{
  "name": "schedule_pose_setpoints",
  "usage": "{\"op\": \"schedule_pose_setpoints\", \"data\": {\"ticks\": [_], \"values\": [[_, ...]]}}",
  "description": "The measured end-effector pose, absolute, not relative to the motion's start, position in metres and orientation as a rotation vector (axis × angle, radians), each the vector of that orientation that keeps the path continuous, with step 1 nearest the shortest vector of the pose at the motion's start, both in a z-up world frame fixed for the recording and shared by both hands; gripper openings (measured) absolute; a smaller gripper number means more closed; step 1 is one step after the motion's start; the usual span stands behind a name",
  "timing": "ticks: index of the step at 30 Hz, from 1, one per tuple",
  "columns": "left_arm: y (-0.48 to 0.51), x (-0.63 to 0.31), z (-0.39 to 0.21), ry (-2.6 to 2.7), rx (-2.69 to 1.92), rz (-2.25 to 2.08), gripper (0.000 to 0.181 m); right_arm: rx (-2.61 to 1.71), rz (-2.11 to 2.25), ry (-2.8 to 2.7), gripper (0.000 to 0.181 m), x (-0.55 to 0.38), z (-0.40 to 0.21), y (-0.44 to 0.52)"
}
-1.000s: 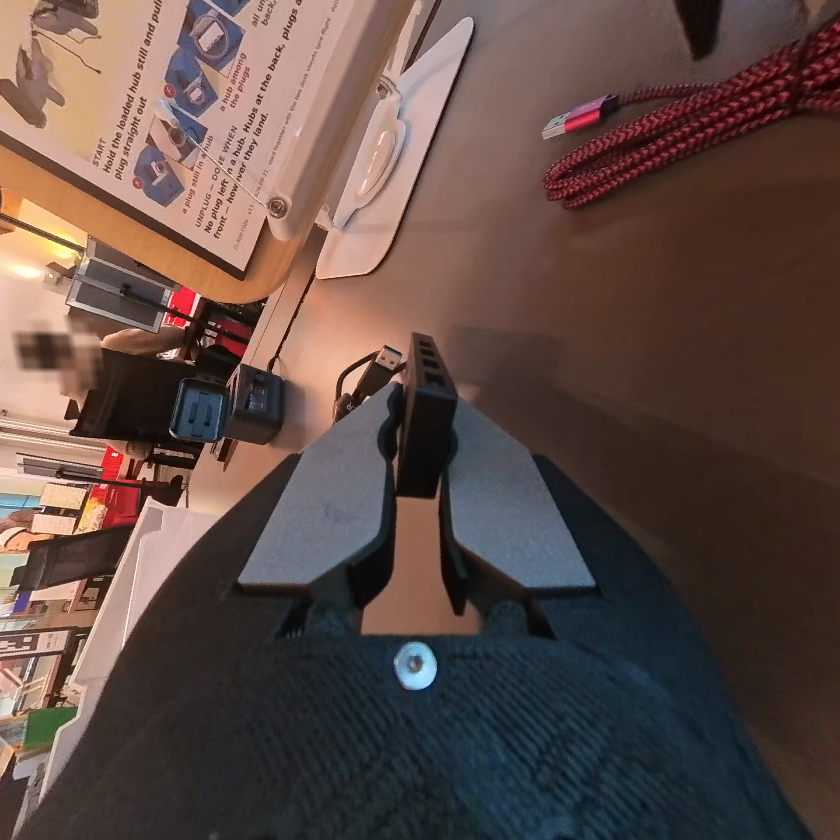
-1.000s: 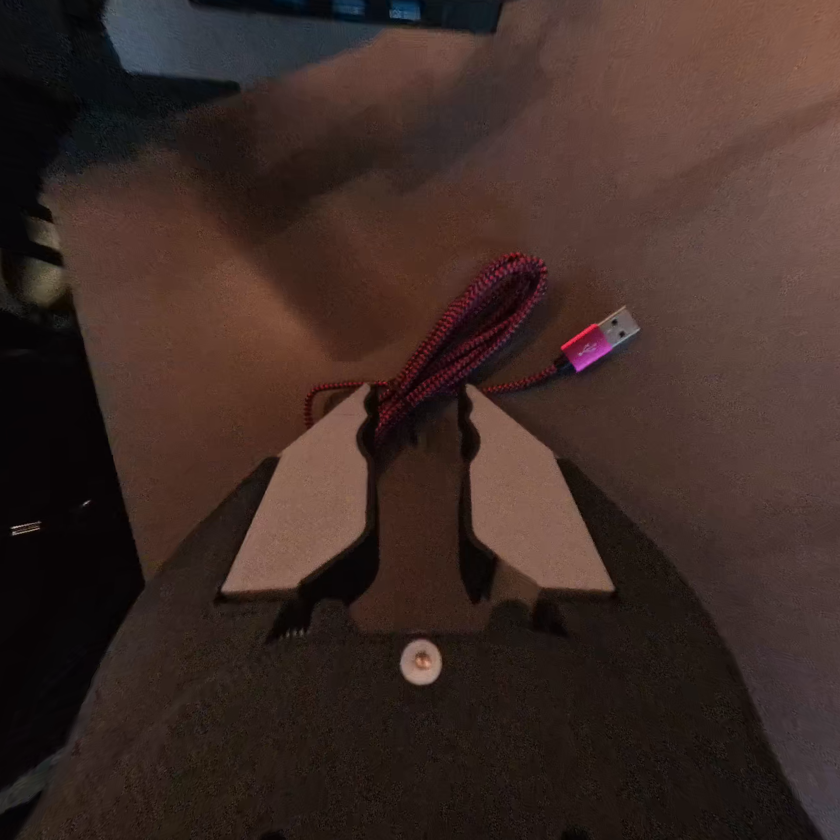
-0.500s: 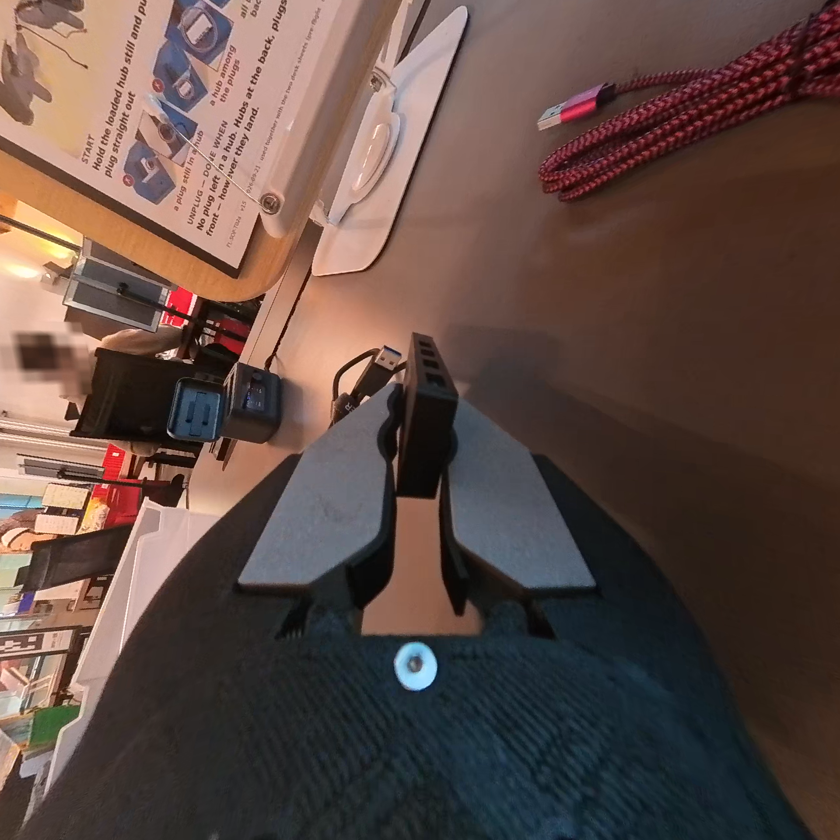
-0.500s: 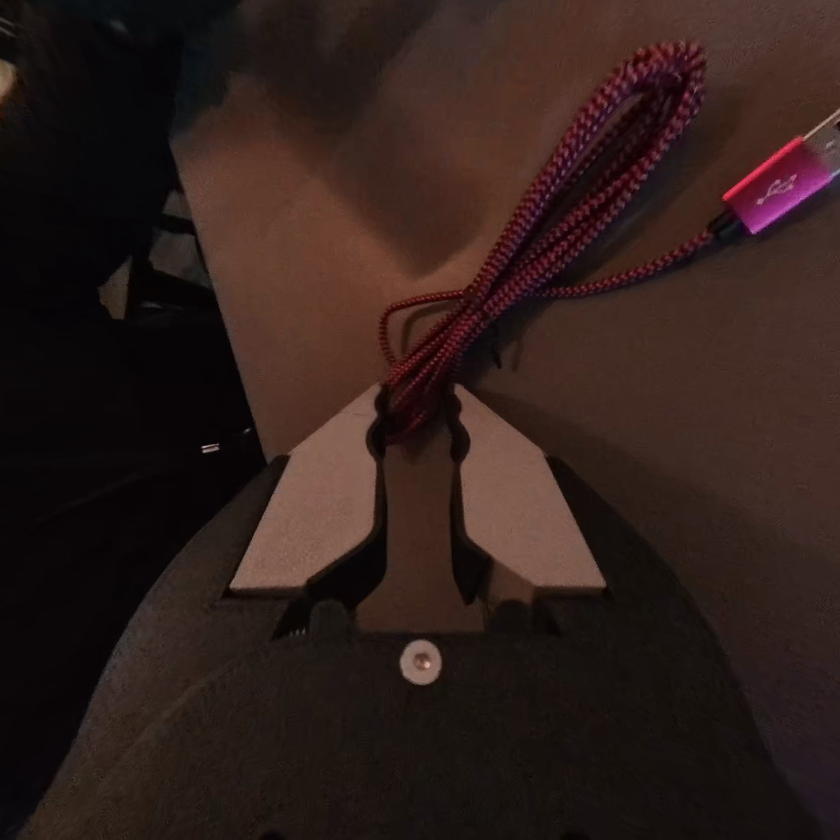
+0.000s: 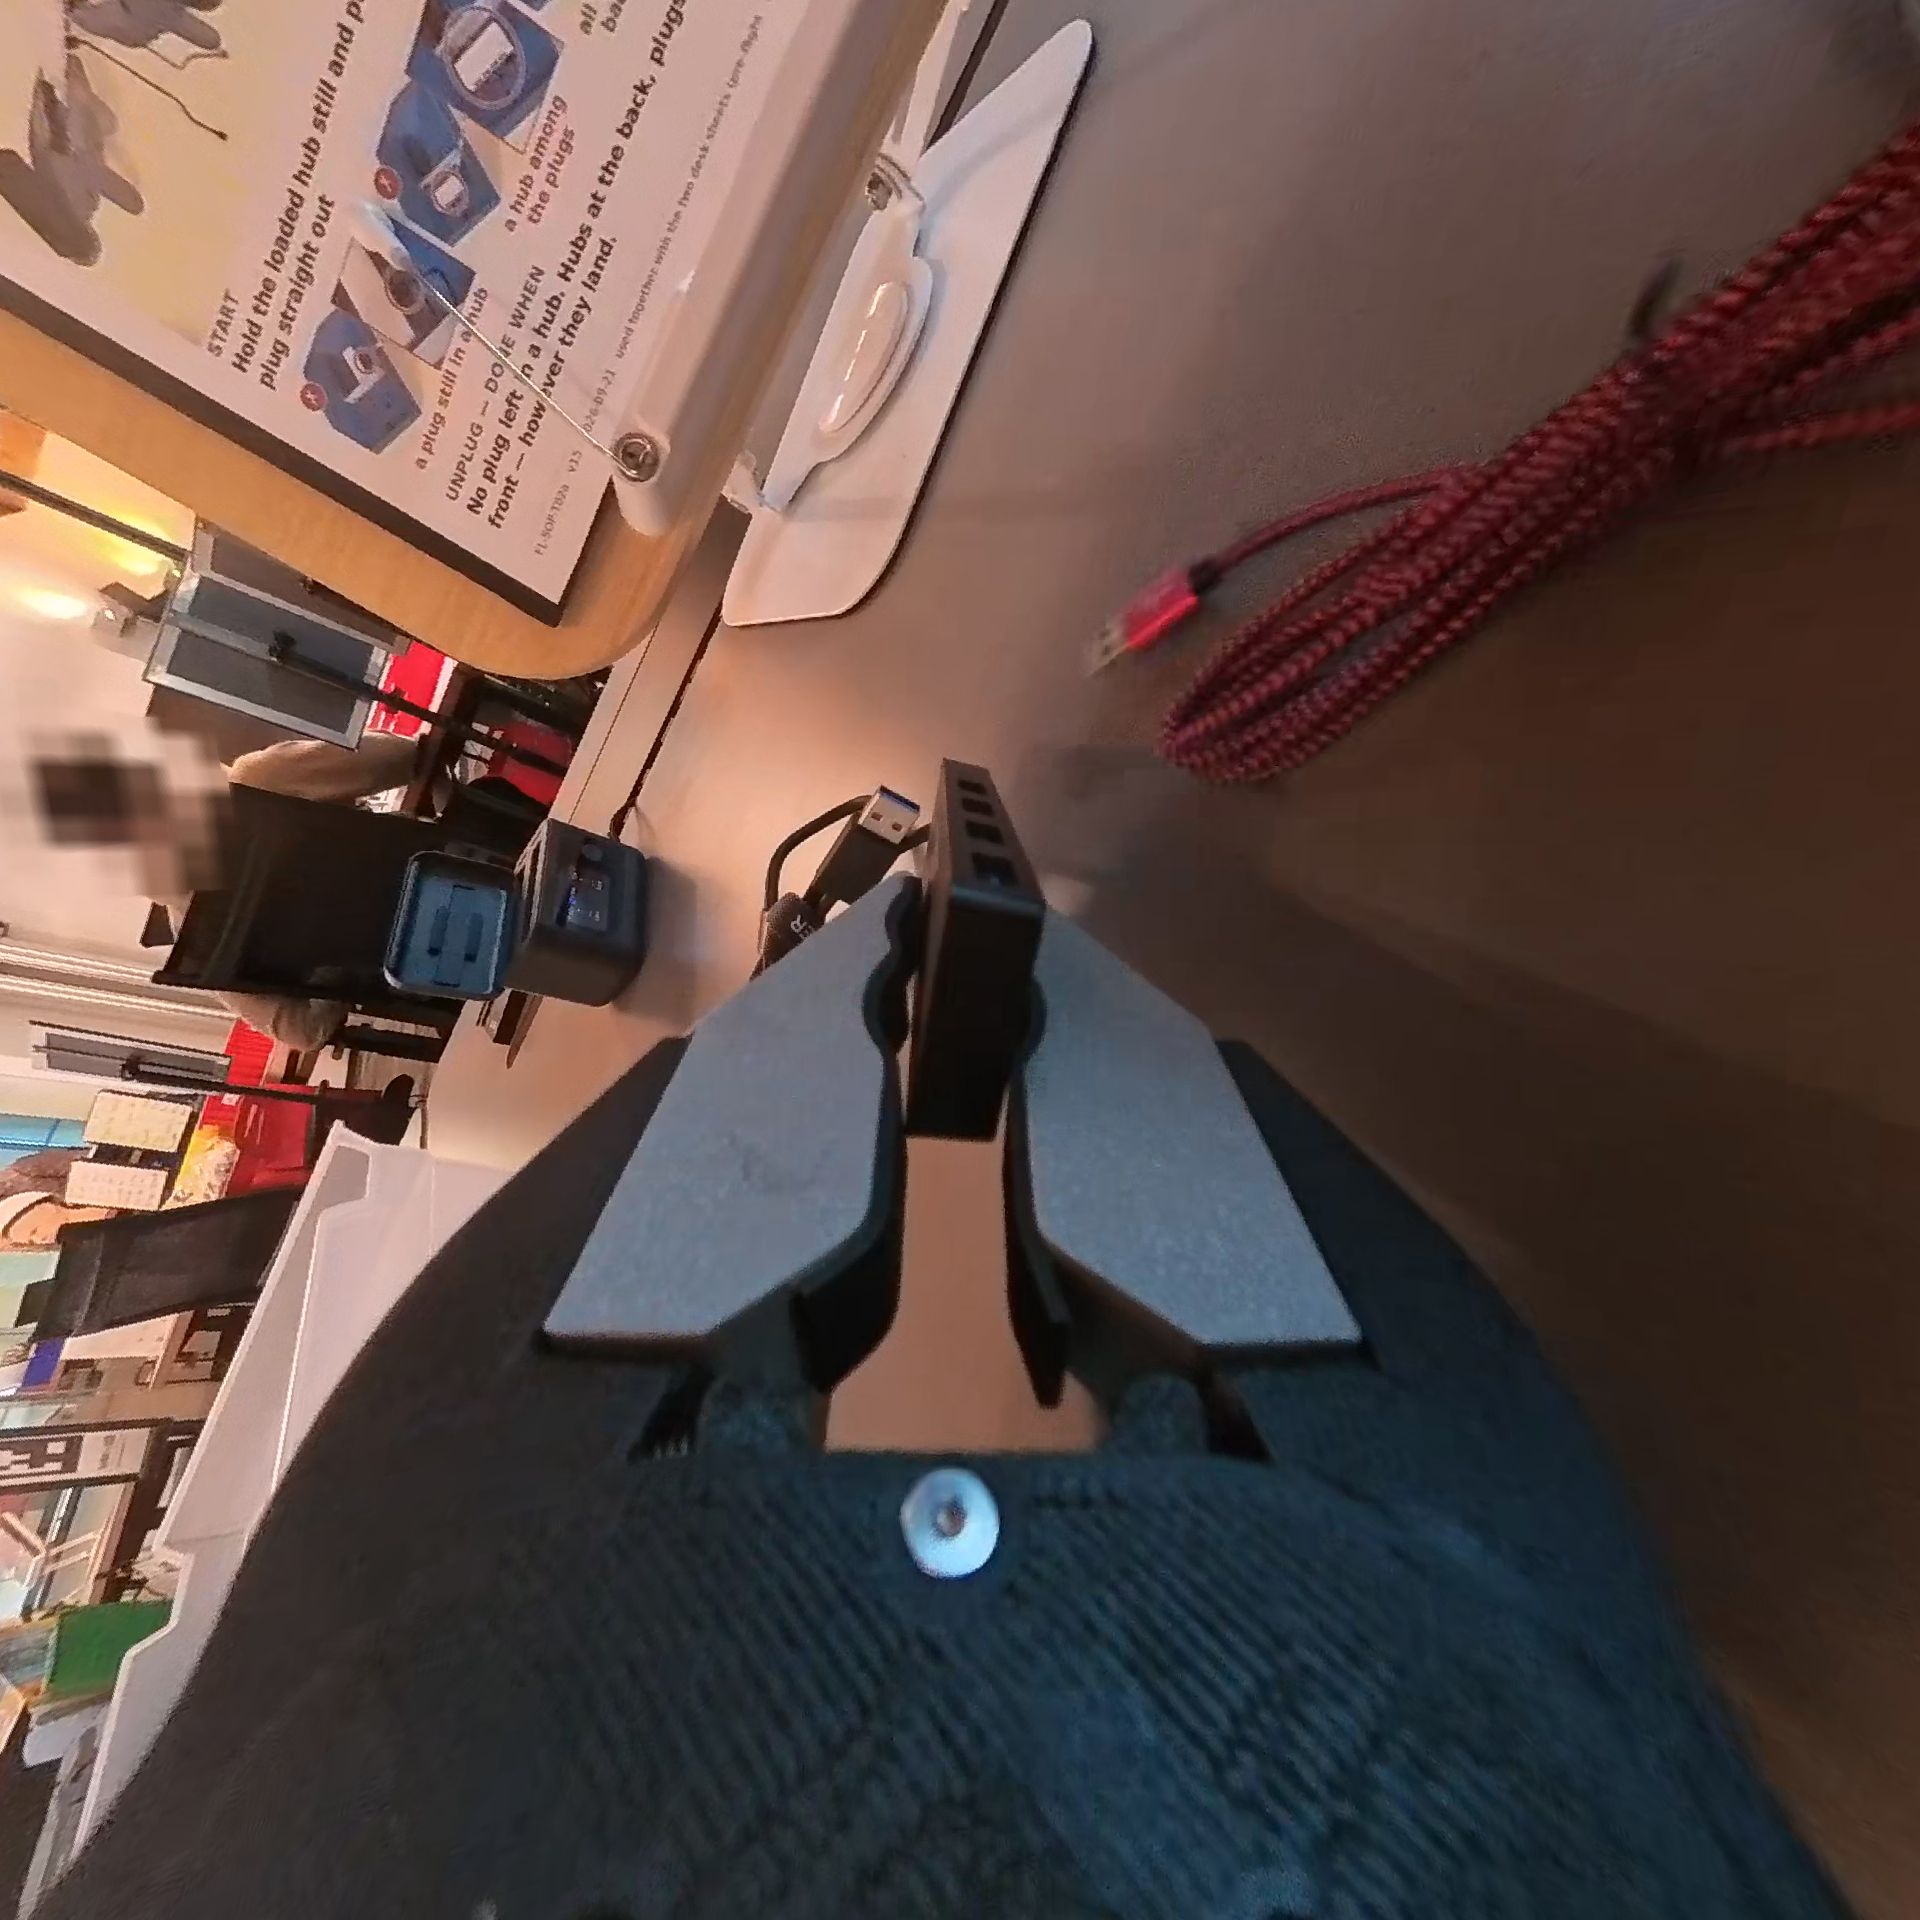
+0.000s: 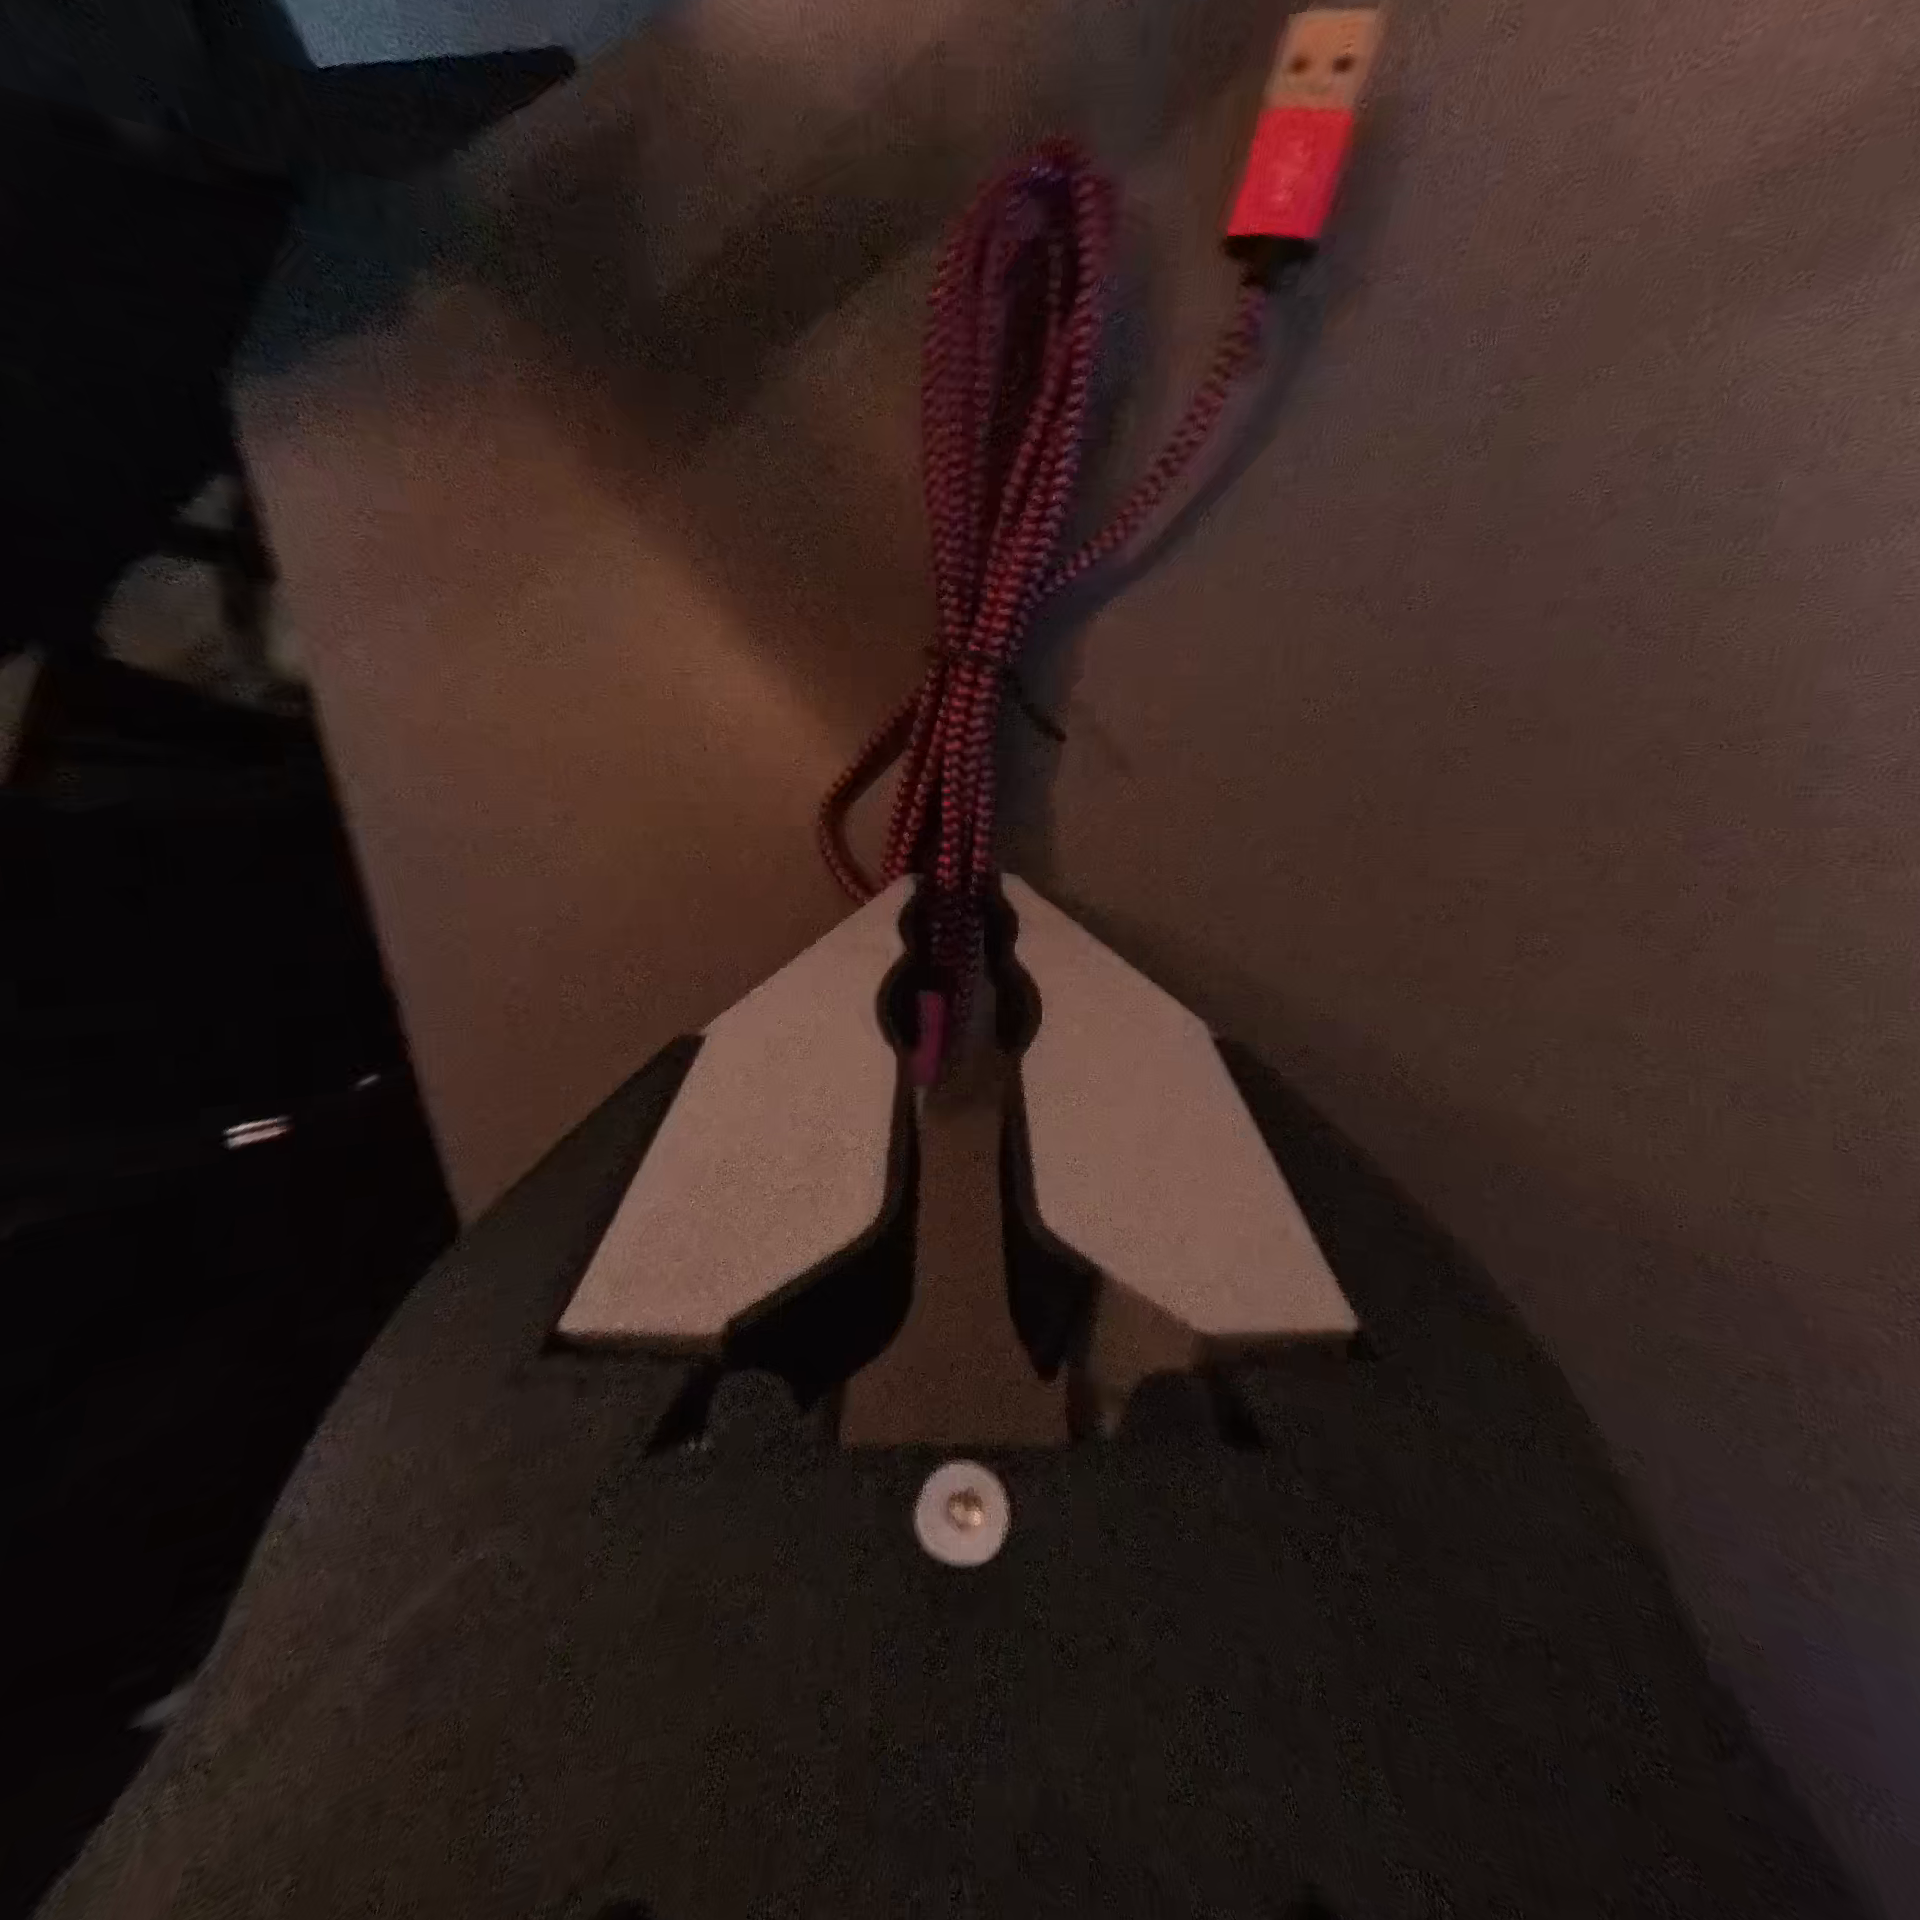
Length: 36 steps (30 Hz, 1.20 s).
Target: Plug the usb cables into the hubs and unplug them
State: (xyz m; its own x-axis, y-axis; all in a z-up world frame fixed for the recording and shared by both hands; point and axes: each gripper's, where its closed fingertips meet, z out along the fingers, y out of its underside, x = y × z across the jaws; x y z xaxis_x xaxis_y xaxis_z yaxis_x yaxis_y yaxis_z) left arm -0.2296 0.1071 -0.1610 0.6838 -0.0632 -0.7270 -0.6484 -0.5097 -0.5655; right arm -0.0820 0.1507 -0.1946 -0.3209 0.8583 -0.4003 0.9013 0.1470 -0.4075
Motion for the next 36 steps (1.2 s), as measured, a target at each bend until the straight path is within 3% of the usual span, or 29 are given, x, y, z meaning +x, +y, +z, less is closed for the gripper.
{"op": "schedule_pose_setpoints", "data": {"ticks": [6,11,14,21,27,31,36], "values": [[0.107,-0.23,-0.162,0.552,-1.998,0.82,0.011,2.12,-0.458,3.147,0.0,-0.108,-0.143,0.235],[0.107,-0.231,-0.161,0.536,-1.996,0.81,0.011,1.117,0.145,3.821,0.001,-0.095,-0.158,0.202],[0.106,-0.233,-0.16,0.528,-1.997,0.814,0.011,1.016,-0.043,3.685,0.006,-0.083,-0.178,0.176],[0.106,-0.233,-0.16,0.531,-1.996,0.82,0.011,1.093,-0.69,3.492,0.018,-0.07,-0.152,0.152],[0.106,-0.233,-0.159,0.534,-1.994,0.829,0.011,1.42,-0.767,3.423,0.013,-0.099,-0.149,0.163],[0.106,-0.233,-0.158,0.532,-1.99,0.831,0.01,1.552,-1.046,3.28,0.022,-0.128,-0.146,0.128],[0.106,-0.232,-0.159,0.536,-1.991,0.829,0.01,1.634,-0.932,3.257,0.023,-0.153,-0.167,0.102]]}}
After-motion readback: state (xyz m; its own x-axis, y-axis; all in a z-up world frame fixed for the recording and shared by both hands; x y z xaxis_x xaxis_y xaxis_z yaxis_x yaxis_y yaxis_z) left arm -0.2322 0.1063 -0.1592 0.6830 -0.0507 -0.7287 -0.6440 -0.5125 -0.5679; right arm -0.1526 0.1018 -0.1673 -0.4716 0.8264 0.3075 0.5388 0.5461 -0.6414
